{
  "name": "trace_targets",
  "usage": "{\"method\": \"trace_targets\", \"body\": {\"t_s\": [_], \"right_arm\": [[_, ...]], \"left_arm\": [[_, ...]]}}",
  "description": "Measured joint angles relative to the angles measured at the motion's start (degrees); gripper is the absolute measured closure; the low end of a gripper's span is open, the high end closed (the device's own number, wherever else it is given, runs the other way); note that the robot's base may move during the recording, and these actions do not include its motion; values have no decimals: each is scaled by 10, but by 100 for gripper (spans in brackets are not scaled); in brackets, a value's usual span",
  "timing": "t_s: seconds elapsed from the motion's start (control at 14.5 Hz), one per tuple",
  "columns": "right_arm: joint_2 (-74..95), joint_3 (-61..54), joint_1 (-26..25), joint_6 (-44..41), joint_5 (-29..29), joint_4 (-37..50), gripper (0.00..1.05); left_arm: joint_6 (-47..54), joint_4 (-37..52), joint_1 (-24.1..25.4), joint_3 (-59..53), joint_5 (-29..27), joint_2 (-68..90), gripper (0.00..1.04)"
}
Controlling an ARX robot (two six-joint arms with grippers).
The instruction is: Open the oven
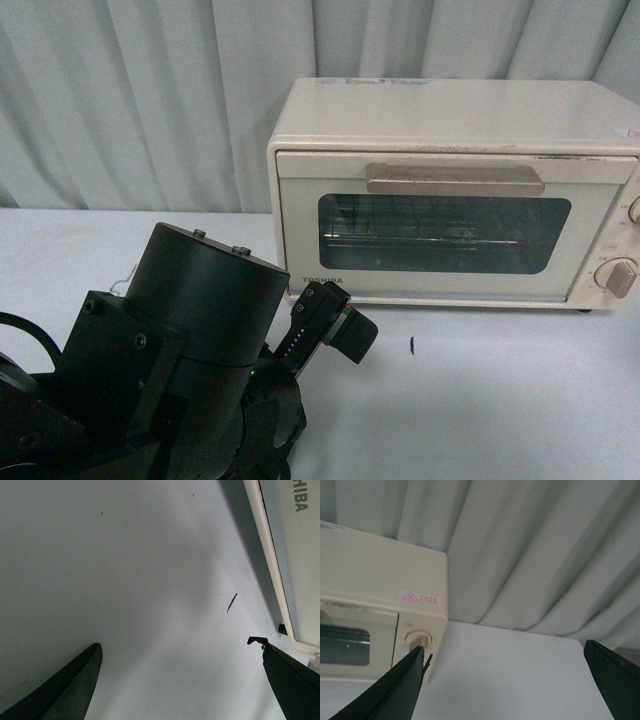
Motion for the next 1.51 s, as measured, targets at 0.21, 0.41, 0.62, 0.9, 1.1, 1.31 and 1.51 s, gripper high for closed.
{"method": "trace_targets", "body": {"t_s": [0.21, 0.41, 0.62, 0.9, 1.1, 1.31, 1.51], "right_arm": [[295, 181, 38, -106, -21, 18, 7], [389, 286, 105, -235, -24, -9, 37], [406, 301, 136, -340, -46, -62, 75], [435, 303, 146, -457, -102, -142, 103], [461, 321, 153, -470, -110, -137, 103], [487, 355, 156, -472, -117, -148, 103], [507, 377, 157, -470, -122, -162, 103]], "left_arm": [[0, 0, 0, 0, 1, 0, 7], [0, 0, 0, 0, 2, 0, 7], [0, 0, 0, 0, 2, 0, 7], [0, 0, 0, 0, 2, 0, 7], [0, 0, 0, 0, 2, 0, 7], [0, 0, 0, 0, 2, 0, 7], [0, 0, 0, 0, 2, 0, 7]]}}
